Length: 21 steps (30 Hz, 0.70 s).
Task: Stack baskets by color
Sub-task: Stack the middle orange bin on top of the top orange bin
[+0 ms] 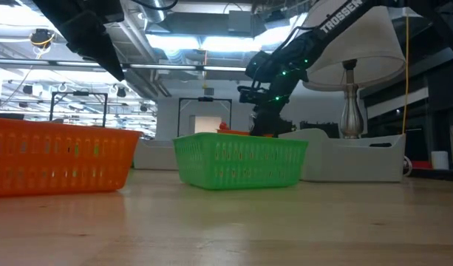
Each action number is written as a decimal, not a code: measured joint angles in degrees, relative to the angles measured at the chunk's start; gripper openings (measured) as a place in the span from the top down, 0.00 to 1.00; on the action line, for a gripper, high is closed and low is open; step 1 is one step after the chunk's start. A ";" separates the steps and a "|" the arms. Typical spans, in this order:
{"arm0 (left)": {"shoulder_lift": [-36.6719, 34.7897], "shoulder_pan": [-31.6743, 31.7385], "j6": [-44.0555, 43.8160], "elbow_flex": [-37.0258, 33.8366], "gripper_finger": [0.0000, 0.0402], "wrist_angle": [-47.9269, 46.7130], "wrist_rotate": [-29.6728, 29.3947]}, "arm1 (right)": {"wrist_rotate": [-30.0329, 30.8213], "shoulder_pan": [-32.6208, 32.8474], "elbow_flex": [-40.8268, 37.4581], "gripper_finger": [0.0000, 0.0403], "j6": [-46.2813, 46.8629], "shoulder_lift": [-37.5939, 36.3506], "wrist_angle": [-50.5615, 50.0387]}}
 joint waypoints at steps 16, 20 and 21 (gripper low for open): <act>0.00 0.01 -0.18 0.00 0.83 0.01 0.00 | 0.00 0.00 0.13 0.82 0.26 -0.02 -0.24; 0.00 0.01 -0.19 0.00 0.83 0.01 0.00 | -0.09 0.00 1.30 0.80 2.23 -0.02 -0.76; 0.00 0.01 -0.19 0.00 0.82 -0.01 0.00 | -0.07 0.00 1.70 0.79 2.71 -0.02 -1.06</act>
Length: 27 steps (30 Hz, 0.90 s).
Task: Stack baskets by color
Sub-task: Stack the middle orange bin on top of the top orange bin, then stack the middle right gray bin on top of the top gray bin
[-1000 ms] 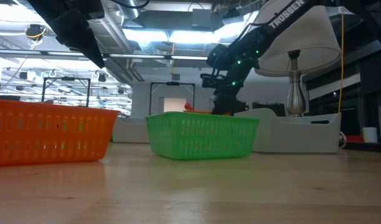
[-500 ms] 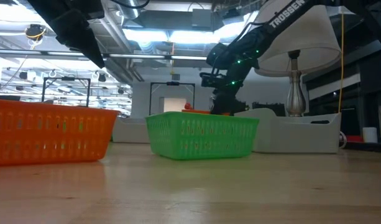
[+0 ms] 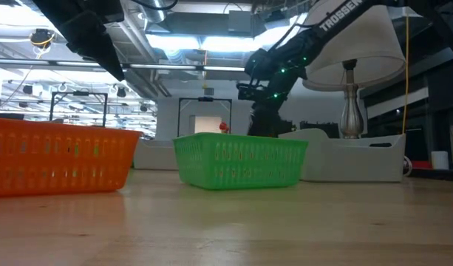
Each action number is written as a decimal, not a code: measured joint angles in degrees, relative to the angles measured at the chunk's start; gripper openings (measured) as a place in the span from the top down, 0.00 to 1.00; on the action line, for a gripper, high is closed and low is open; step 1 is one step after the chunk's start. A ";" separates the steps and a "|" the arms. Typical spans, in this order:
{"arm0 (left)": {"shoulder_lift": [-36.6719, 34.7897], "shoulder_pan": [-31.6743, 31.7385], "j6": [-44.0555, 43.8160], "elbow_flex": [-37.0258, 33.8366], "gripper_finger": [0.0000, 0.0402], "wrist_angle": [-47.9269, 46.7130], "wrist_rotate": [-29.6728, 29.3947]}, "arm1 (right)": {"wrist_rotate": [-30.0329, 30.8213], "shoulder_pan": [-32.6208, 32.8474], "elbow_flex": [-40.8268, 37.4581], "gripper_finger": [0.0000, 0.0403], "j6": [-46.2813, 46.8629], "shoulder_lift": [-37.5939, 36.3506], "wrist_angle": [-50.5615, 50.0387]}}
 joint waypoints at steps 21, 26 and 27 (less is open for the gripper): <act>0.00 0.00 0.02 0.00 0.82 -0.01 0.00 | -3.31 8.69 12.96 0.78 18.27 -0.11 -51.08; 0.00 -0.02 0.04 0.00 0.82 -0.01 0.00 | -4.75 13.74 12.34 0.78 21.38 -0.49 -63.34; 0.00 0.00 0.02 0.00 0.82 -0.01 0.00 | -4.54 14.90 11.78 0.78 22.48 -0.99 -63.44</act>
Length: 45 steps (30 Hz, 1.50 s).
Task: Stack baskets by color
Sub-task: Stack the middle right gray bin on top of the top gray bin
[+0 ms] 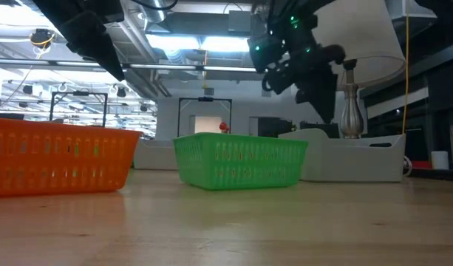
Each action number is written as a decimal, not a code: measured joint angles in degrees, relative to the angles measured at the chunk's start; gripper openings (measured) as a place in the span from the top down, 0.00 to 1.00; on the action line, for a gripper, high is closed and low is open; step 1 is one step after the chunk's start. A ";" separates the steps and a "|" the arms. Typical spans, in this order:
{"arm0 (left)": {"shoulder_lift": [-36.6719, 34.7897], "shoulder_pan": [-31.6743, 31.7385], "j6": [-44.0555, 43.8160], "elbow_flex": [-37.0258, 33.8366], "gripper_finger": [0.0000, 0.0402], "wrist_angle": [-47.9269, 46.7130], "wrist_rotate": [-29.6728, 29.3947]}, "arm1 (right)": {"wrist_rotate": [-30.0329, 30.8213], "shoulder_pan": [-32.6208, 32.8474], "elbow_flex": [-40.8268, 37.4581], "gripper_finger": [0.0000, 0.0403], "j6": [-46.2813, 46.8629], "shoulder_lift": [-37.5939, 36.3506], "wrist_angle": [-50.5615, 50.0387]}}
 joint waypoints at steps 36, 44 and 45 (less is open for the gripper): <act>0.26 -0.02 0.33 -2.99 0.82 0.59 0.02 | 18.72 17.50 -26.58 0.99 5.62 -9.74 19.42; -0.30 -0.49 3.72 -2.46 0.82 5.42 0.08 | 32.76 19.45 -8.31 0.99 1.56 -9.74 16.31; -0.50 -0.85 4.55 -1.88 0.82 5.37 0.08 | 34.05 18.96 -6.60 1.00 -1.00 -9.74 19.46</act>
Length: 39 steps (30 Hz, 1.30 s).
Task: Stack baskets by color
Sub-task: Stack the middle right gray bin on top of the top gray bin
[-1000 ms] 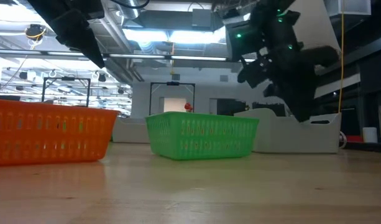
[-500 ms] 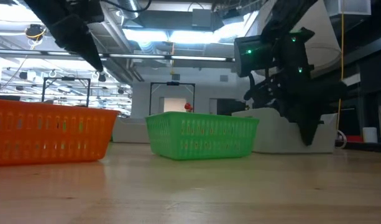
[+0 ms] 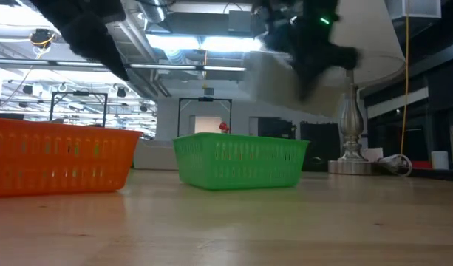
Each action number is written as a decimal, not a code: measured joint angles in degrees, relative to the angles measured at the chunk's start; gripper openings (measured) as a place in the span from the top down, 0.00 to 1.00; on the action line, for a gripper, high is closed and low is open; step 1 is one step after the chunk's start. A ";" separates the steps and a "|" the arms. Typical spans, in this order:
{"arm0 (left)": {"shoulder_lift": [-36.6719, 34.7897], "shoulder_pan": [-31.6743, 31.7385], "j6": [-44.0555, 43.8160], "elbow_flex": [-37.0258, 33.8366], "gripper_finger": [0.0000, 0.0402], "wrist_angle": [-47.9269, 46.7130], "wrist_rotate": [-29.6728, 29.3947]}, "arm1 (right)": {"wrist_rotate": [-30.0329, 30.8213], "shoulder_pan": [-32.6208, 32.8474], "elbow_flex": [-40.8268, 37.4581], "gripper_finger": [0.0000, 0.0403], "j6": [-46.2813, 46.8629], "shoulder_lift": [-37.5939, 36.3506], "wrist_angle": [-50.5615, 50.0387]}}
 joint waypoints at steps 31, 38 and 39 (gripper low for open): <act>-3.08 -7.52 0.04 2.31 0.83 0.10 -0.05 | -45.97 -28.18 40.64 1.00 -10.82 30.17 36.44; -3.10 -7.52 0.04 2.31 0.83 0.01 -0.06 | -45.97 -28.35 38.26 1.00 -10.90 31.47 36.50; -3.10 -7.52 0.04 2.31 0.83 0.00 -0.04 | -45.96 -28.40 38.23 1.00 -10.89 31.58 36.22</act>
